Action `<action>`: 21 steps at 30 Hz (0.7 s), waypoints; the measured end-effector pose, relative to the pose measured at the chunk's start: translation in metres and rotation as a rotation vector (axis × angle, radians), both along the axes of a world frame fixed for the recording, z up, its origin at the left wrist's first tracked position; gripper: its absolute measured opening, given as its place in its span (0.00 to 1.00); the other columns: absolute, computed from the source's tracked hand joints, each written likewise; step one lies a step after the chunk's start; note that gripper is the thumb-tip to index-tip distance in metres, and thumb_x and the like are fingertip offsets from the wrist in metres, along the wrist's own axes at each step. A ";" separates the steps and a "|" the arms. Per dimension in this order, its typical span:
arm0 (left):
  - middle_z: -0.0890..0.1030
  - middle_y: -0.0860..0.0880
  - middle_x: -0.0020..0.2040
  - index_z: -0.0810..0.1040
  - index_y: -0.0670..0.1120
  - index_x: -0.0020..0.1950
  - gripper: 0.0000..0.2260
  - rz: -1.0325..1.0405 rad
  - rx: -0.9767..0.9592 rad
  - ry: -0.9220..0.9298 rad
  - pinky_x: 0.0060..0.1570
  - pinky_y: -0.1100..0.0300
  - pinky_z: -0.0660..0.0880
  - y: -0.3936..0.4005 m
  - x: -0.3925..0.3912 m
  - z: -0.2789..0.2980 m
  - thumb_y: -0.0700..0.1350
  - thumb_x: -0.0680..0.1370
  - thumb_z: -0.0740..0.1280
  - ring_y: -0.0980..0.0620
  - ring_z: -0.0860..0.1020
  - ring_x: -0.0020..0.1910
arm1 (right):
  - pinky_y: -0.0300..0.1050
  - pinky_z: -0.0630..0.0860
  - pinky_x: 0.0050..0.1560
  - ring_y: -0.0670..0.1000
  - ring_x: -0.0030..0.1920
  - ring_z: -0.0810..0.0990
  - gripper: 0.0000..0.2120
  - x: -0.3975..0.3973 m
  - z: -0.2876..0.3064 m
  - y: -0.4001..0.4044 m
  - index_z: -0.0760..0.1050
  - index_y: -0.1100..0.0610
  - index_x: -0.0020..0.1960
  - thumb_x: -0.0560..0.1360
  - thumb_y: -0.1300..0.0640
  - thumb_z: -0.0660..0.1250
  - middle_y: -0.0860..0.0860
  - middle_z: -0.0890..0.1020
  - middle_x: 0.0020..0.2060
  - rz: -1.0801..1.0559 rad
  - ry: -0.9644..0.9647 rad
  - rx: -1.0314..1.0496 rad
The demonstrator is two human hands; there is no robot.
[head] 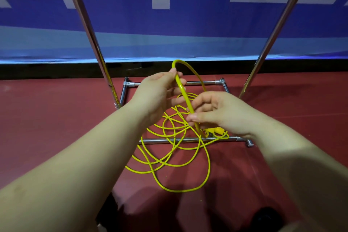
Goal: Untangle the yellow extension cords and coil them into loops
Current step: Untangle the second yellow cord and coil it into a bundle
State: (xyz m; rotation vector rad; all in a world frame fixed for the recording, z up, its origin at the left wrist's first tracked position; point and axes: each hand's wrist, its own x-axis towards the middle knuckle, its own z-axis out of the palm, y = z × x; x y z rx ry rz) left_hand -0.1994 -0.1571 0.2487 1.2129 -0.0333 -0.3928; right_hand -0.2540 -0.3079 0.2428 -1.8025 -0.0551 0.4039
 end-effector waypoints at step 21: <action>0.77 0.51 0.34 0.76 0.45 0.45 0.10 -0.076 0.146 -0.047 0.30 0.65 0.77 -0.006 -0.007 -0.006 0.43 0.82 0.57 0.59 0.76 0.29 | 0.45 0.74 0.55 0.46 0.53 0.80 0.09 0.007 0.001 -0.006 0.74 0.51 0.53 0.73 0.57 0.67 0.49 0.82 0.50 -0.117 0.074 0.083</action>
